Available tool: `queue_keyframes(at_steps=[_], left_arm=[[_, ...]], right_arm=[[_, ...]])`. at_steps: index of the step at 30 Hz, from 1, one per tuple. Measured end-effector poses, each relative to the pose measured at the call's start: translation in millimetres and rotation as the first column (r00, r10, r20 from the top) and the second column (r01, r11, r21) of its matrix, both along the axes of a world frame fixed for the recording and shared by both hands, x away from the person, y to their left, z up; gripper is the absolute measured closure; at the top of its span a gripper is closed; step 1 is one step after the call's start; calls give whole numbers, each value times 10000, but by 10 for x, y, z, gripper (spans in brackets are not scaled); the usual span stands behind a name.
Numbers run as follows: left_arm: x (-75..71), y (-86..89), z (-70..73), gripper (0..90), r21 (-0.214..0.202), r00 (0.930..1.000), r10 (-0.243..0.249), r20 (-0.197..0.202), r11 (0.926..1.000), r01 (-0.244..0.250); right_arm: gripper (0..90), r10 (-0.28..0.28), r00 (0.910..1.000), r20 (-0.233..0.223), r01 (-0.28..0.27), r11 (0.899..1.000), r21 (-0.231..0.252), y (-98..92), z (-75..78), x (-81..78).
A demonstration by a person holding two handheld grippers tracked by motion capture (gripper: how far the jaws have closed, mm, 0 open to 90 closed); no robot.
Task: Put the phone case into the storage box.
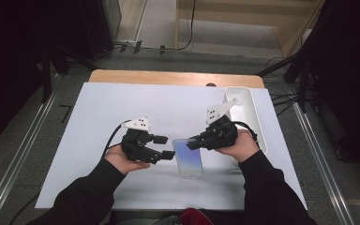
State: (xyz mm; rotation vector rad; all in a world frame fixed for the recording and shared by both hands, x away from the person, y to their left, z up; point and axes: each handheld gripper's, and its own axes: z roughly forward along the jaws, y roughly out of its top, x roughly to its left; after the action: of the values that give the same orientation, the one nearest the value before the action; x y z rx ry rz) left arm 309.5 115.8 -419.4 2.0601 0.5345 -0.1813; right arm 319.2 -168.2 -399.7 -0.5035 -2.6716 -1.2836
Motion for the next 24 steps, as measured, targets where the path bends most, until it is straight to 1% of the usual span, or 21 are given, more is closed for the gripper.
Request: queue_keyframes(at_steps=[2, 3, 5, 6, 7, 8, 9, 10, 13, 16, 19, 20, 22, 24], left_arm=[[12, 0, 0, 298, -9, 10000, -46, -13, 10000, 46], [18, 0, 2, 298, 40, 9999, -124, 34, 9999, 124], [22, -6, 5, 308, 104, 9997, -218, 115, 9997, 217], [23, -8, 5, 329, 86, 9995, -284, 104, 9996, 283], [24, -9, 3, 329, 67, 9994, -351, 67, 9994, 351], [24, -13, -2, 330, 131, 9989, -478, 25, 9988, 478], [24, -13, -2, 336, 131, 9989, -478, 25, 9988, 478], [24, -13, -5, 358, 186, 9983, -584, 29, 9981, 583], [13, -22, -7, 367, 223, 9975, -702, 25, 9973, 701], [8, -28, -2, 387, 326, 9956, -937, 69, 9951, 934], [4, -42, -1, 427, 431, 9942, -1075, 67, 9933, 1071], [8, -51, -3, 436, 490, 9924, -1229, 102, 9913, 1223], [8, -55, -3, 446, 524, 9916, -1288, 112, 9904, 1281], [13, -65, -6, 488, 570, 9899, -1416, 2, 9883, 1413]], right_arm=[[770, 196, 9998, -86, -196, 9998, -28, 22, 1, 17], [770, 196, 9998, -86, -196, 9998, -28, 22, 1, 17], [770, 375, 9993, -76, -375, 9993, -35, 48, -5, 27], [770, 450, 9989, -152, -451, 9989, -101, 62, -4, 25], [770, 498, 9987, -120, -500, 9987, -99, 78, -7, 26], [770, 653, 9978, -151, -655, 9977, -161, 106, -9, 26], [770, 653, 9978, -151, -655, 9977, -161, 106, -9, 26], [770, 810, 9967, -112, -812, 9965, -191, 132, -12, 24], [771, 1004, 9947, -213, -1009, 9946, -238, 164, -11, 16], [770, 1086, 9939, -193, -1091, 9937, -254, 178, -11, 15], [770, 1248, 9918, -285, -1256, 9916, -298, 202, -13, 7], [771, 1359, 9903, -287, -1368, 9902, -296, 219, -13, 8], [770, 1456, 9889, -283, -1465, 9887, -305, 228, -13, 11], [770, 1603, 9867, -275, -1611, 9865, -303, 255, -15, 19]])
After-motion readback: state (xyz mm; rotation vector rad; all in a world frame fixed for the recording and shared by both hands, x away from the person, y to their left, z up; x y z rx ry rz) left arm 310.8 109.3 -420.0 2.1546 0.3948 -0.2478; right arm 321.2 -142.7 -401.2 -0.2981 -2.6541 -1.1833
